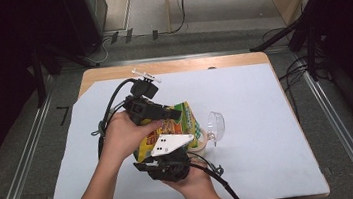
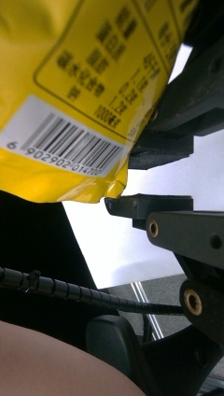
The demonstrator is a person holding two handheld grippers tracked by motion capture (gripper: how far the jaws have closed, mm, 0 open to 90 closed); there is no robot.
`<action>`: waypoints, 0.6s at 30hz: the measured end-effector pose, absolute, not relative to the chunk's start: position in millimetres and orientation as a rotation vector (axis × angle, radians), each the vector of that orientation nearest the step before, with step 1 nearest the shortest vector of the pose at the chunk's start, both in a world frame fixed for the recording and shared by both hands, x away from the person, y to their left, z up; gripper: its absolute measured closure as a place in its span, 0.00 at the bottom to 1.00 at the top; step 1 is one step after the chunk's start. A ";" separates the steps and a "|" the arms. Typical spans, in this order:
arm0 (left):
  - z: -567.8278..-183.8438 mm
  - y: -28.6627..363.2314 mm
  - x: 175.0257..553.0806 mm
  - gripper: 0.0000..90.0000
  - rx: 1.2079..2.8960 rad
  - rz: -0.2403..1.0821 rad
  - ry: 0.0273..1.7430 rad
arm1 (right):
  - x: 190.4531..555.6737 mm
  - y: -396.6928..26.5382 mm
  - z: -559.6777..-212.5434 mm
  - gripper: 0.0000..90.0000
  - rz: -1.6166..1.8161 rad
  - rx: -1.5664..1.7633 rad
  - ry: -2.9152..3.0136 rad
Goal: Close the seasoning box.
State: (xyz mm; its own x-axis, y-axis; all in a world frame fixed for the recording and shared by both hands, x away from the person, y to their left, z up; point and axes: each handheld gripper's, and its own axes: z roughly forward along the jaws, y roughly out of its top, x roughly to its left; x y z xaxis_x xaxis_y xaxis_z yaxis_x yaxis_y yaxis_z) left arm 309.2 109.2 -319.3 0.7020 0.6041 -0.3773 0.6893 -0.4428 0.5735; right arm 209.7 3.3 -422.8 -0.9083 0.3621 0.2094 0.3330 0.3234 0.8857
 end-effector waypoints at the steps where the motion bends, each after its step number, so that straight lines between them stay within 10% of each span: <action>1: -319.1 109.3 309.2 0.83 2.180 -0.150 0.982 | 209.6 3.5 -422.7 0.85 1.688 0.668 2.537; 18: -318.3 110.5 309.8 0.83 2.173 -0.144 0.987 | 211.3 4.8 -420.5 0.85 1.692 0.673 2.547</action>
